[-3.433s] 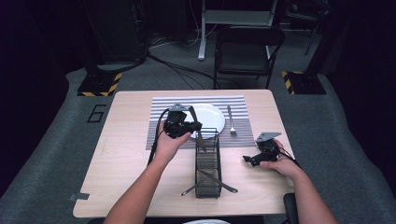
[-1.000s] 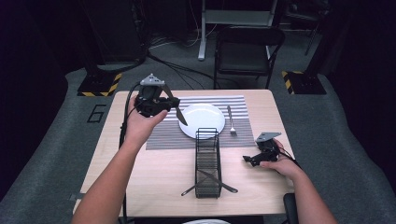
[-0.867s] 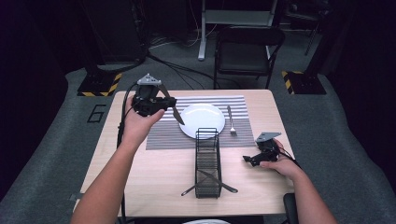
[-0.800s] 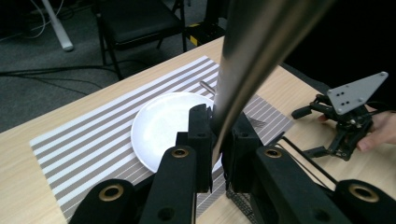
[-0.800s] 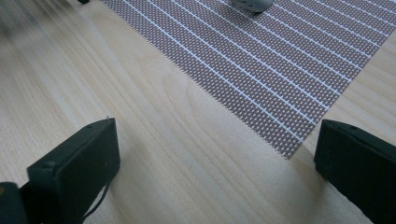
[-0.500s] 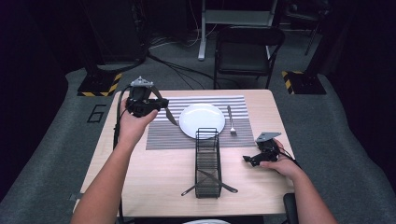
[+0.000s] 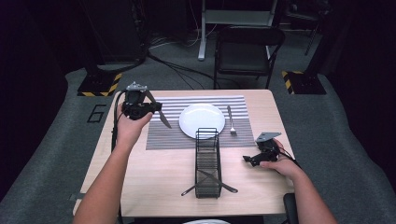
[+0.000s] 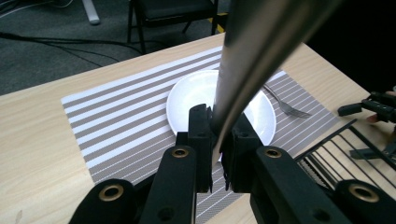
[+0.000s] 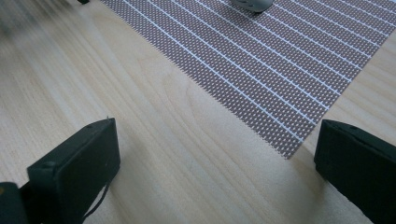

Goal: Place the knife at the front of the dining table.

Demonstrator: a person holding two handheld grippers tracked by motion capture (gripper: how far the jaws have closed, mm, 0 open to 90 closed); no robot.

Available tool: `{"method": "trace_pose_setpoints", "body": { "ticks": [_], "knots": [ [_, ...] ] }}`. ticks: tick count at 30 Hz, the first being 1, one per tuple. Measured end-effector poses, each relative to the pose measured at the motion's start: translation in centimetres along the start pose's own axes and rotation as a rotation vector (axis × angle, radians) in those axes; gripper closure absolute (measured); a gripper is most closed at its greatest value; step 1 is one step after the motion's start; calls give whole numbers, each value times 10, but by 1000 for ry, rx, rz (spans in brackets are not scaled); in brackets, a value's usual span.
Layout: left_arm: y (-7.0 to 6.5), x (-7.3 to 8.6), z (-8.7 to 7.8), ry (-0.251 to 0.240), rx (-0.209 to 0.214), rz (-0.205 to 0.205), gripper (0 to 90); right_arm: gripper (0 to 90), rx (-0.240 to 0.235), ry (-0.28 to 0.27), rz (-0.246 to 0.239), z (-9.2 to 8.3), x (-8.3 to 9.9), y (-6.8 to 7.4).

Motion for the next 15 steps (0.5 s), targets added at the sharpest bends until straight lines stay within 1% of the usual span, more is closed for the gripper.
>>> {"method": "trace_pose_setpoints", "body": {
  "ticks": [1,3,5,8,11,12,13,15],
  "knots": [
    [3,4,1,6,-4,-6,828,0,0,0,0,0,0,0],
    [4,6,2,3,-8,-12,828,0,0,0,0,0,0,0],
    [7,11,2,14,-14,-14,828,0,0,0,-2,0,0,0],
    [10,14,3,14,-21,-20,828,0,0,0,-3,0,0,0],
    [13,22,6,24,-36,-19,828,0,0,0,0,0,0,0],
    [13,22,6,24,-36,-19,828,0,0,0,0,0,0,0],
    [13,28,8,34,-39,-23,828,0,0,0,-2,0,0,0],
    [15,33,11,42,-42,-27,828,0,0,0,-1,0,0,0]
  ]
}}
Point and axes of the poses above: each handheld gripper's, and its own axes: z roughly forward along the jaws, x roughly out of its underside, y roughly to its left, the point moved 9 cm from there along z, roughly forward along the jaws, and after that the axes turned 12 degrees about z, right-handed, at the moved point
